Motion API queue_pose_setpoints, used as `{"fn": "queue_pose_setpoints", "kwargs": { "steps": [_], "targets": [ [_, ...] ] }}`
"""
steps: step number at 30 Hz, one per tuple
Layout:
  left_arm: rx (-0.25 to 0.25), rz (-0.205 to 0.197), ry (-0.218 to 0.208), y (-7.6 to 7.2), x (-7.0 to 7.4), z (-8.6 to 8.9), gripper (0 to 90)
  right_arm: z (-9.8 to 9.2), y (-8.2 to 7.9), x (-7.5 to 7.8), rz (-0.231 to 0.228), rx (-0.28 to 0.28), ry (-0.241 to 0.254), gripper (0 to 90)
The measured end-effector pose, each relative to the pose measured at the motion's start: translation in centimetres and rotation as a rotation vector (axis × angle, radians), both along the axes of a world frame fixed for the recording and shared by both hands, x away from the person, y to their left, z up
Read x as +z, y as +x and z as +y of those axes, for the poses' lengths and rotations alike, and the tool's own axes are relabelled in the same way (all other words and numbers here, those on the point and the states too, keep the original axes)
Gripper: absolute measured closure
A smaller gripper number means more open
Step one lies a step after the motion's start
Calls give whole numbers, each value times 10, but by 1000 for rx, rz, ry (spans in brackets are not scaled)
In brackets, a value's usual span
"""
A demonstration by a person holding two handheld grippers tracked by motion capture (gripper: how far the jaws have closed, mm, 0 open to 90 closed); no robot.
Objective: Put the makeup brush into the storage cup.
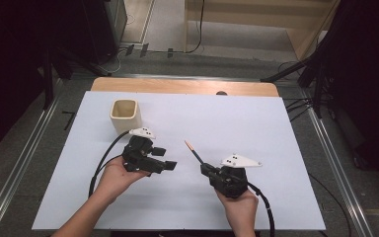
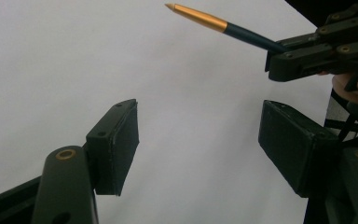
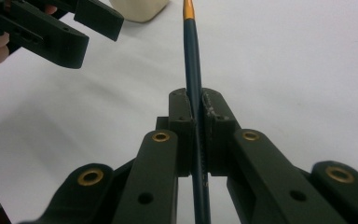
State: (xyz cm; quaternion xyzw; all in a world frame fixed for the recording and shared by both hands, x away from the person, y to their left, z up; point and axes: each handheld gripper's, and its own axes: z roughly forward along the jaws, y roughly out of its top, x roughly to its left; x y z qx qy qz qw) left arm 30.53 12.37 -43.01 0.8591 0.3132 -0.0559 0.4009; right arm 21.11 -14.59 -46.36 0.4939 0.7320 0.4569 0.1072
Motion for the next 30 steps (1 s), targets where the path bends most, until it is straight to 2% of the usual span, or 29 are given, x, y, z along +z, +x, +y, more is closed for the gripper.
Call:
{"fn": "queue_pose_setpoints", "kwargs": {
  "steps": [7, 10, 15, 18, 24, 30],
  "targets": [
    [15, 9, -8, 0, -1, -2, 294, 3, -2, -9, 0, -44, 50, 844],
    [23, 9, -15, 0, -1, -2, 294, 4, -2, -11, -8, -55, 52, 844],
    [40, 12, -52, 0, -1, -3, 295, 8, -3, -16, -39, -78, 70, 844],
    [49, 9, -57, -2, -1, -5, 294, 12, -3, -17, -52, -85, 73, 844],
    [61, 4, -68, -4, -1, -11, 296, 16, -2, -19, -57, -100, 97, 844],
    [91, 7, -103, -4, -2, -11, 302, 18, -2, -21, -58, -115, 128, 844]
  ]
}}
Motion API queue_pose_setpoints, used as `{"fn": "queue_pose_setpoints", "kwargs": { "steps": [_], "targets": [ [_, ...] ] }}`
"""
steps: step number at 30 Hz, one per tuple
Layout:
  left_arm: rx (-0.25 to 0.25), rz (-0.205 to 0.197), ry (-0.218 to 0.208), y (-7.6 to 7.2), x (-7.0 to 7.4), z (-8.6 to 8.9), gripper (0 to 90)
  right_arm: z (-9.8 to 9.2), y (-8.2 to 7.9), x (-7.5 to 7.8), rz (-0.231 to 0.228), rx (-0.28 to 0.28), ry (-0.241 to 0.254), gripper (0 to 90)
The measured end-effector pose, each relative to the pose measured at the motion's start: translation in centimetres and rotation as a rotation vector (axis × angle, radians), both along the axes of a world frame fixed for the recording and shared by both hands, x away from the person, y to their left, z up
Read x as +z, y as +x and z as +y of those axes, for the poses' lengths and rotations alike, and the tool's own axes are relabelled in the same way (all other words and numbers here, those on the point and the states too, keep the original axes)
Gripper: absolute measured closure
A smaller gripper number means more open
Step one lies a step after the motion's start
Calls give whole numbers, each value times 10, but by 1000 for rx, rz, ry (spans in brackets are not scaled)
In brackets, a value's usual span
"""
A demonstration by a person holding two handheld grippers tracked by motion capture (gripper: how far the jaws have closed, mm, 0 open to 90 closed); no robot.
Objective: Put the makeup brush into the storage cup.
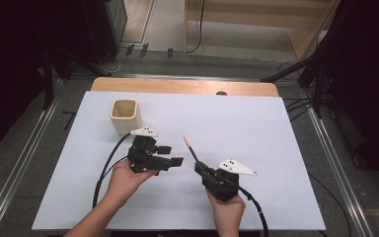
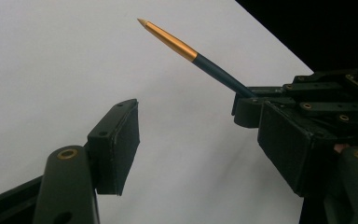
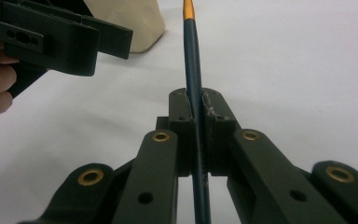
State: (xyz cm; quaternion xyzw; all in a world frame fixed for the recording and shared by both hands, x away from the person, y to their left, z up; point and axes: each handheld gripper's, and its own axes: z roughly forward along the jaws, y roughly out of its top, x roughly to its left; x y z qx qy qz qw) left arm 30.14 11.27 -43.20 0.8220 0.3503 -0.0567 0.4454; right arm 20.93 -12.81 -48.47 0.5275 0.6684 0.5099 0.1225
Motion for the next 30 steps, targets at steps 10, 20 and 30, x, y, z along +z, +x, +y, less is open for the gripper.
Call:
{"fn": "queue_pose_setpoints", "kwargs": {
  "steps": [10, 20, 30],
  "targets": [
    [43, 43, -83, 3, -2, -4, 325, 4, 0, -1, -8, -15, 27, 844],
    [70, 106, -150, 7, -5, -8, 390, 8, 0, -2, -23, -19, 22, 844],
    [111, 145, -182, 10, -10, -13, 444, 9, 0, -1, -26, -29, 27, 844]
  ]
}}
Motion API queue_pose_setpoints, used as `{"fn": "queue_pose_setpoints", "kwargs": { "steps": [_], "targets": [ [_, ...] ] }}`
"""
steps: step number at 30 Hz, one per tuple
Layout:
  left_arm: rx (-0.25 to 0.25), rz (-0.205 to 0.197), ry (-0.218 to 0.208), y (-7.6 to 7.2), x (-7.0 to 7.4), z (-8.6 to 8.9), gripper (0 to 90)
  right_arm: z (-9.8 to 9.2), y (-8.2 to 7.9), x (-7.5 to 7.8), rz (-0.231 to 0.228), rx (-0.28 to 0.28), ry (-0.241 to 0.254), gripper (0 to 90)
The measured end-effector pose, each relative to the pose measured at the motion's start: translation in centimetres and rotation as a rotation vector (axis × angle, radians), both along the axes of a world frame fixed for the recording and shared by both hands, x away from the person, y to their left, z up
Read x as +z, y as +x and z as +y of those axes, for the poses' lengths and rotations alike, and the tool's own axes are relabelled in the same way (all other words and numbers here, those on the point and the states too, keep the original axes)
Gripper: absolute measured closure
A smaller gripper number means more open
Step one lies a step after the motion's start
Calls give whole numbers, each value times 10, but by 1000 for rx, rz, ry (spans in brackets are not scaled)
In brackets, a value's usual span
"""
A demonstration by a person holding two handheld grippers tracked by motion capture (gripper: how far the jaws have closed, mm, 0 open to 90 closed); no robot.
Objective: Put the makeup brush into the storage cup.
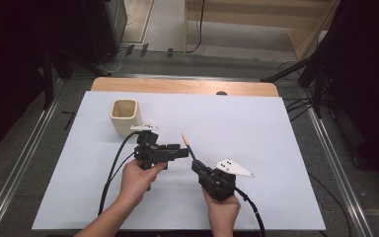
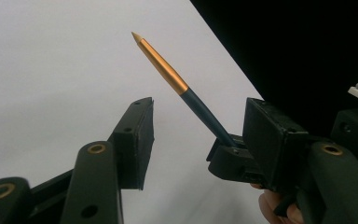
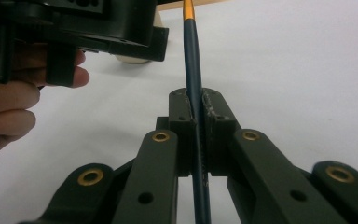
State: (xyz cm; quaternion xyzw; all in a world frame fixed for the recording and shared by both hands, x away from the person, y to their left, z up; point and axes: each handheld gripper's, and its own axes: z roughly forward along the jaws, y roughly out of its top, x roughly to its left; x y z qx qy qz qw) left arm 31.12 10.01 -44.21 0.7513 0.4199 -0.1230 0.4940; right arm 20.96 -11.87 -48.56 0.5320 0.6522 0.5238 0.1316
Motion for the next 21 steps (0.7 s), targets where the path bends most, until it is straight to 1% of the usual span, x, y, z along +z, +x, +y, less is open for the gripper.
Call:
{"fn": "queue_pose_setpoints", "kwargs": {
  "steps": [4, 10, 14, 16, 18, 21],
  "targets": [
    [13, -4, 8, -1, -2, -6, 472, 1, 0, 0, -2, -1, -1, 844],
    [35, 9, -25, 1, -4, -9, 537, 3, -1, 0, -7, -1, -2, 844],
    [43, 20, -36, 3, -5, -11, 559, 6, -1, 1, -15, -1, -4, 844],
    [41, 25, -36, 3, -6, -12, 575, 7, -1, 1, -21, 1, -6, 844],
    [40, 35, -48, 3, -7, -13, 594, 9, -2, 2, -22, 3, -6, 844],
    [40, 41, -52, 3, -8, -13, 630, 11, -2, 2, -22, 5, -8, 844]
  ]
}}
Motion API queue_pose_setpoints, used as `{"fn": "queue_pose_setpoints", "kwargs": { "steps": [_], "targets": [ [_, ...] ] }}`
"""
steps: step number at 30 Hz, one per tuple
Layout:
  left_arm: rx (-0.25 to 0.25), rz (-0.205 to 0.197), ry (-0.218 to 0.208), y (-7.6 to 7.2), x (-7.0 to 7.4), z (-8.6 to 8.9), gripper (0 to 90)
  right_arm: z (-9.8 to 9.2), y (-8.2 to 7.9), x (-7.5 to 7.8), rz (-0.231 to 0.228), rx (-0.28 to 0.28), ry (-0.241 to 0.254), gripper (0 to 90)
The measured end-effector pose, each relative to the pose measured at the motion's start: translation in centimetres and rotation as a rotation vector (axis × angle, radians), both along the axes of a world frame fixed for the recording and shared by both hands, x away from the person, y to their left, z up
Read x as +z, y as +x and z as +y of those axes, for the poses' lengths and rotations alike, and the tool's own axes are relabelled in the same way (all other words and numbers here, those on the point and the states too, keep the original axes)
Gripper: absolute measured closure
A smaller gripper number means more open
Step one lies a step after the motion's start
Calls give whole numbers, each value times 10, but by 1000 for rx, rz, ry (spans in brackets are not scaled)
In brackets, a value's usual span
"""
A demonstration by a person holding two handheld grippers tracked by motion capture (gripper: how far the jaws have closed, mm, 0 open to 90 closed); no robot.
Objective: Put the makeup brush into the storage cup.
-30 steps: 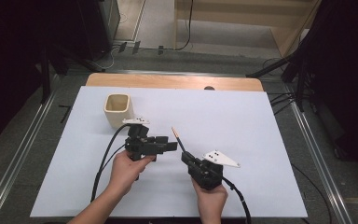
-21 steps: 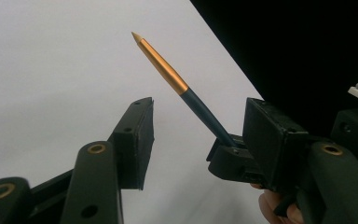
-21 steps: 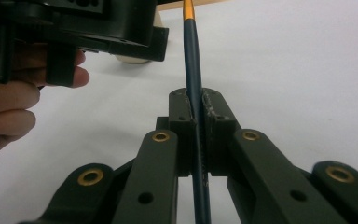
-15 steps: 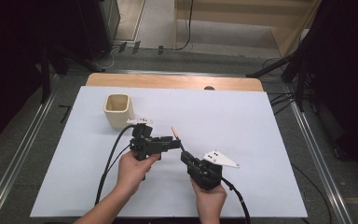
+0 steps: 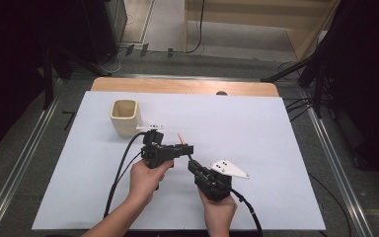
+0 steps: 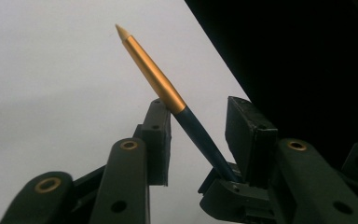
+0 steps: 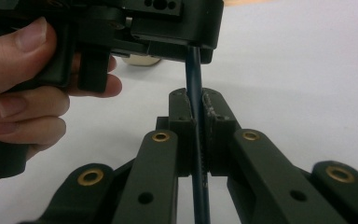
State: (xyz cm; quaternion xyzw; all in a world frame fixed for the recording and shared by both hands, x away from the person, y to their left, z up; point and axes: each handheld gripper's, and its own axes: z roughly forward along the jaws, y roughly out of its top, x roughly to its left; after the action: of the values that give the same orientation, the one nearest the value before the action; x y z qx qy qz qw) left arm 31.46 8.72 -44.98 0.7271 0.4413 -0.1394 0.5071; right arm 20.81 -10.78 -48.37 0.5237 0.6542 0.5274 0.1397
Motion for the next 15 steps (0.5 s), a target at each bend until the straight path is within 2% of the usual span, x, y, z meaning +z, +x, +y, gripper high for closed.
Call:
{"fn": "queue_pose_setpoints", "kwargs": {
  "steps": [4, 9, 15],
  "targets": [
    [5, 21, -19, 1, -2, 2, 664, 2, 1, -1, 3, 7, -4, 844],
    [6, 32, -20, 3, -3, 5, 731, 3, 1, -2, 8, 18, -13, 844],
    [-2, 39, -27, 3, -3, 5, 765, 4, 2, -3, 22, 27, -18, 844]
  ]
}}
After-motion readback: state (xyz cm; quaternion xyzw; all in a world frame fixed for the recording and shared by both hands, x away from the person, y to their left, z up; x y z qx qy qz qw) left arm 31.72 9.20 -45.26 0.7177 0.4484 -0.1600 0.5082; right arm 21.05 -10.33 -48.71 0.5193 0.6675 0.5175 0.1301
